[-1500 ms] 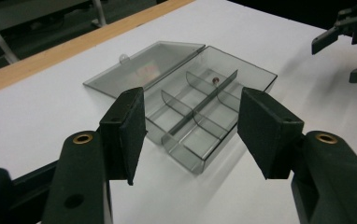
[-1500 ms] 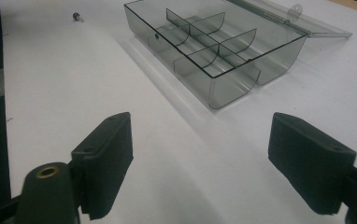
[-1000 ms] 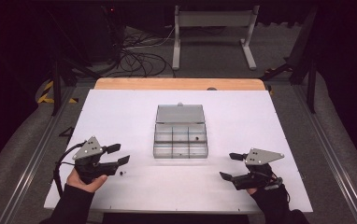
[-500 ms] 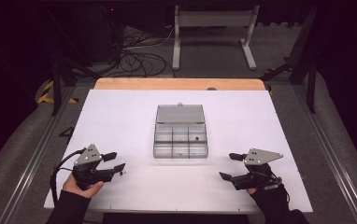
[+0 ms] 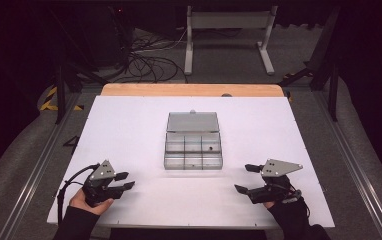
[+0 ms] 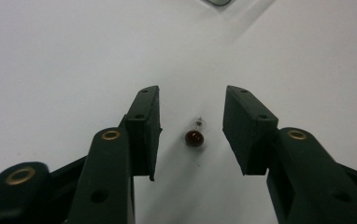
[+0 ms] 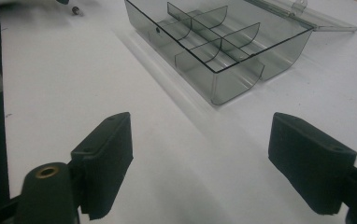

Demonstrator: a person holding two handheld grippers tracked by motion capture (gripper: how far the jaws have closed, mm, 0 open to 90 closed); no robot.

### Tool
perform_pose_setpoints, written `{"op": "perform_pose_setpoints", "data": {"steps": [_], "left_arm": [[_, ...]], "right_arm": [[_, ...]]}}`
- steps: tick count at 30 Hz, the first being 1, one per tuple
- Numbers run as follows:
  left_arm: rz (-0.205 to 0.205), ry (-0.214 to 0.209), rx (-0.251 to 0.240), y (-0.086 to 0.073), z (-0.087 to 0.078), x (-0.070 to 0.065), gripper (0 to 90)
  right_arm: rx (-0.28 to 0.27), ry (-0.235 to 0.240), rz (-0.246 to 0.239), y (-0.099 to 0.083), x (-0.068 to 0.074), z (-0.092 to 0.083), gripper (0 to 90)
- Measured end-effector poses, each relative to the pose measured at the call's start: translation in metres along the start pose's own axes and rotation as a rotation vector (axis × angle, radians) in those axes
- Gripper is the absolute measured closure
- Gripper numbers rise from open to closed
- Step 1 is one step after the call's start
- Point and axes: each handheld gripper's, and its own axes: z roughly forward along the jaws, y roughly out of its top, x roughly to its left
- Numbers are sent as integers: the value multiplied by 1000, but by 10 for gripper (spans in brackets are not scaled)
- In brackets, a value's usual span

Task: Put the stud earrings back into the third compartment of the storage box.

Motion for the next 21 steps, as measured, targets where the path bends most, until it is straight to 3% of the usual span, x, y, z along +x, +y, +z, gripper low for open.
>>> {"op": "perform_pose_setpoints", "data": {"steps": [13,21], "left_arm": [[33,6,74,-2,10,-1,786],[39,11,77,-2,10,0,797]], "right_arm": [[-2,8,-2,0,0,0,223],[1,8,-3,0,0,0,223]]}}
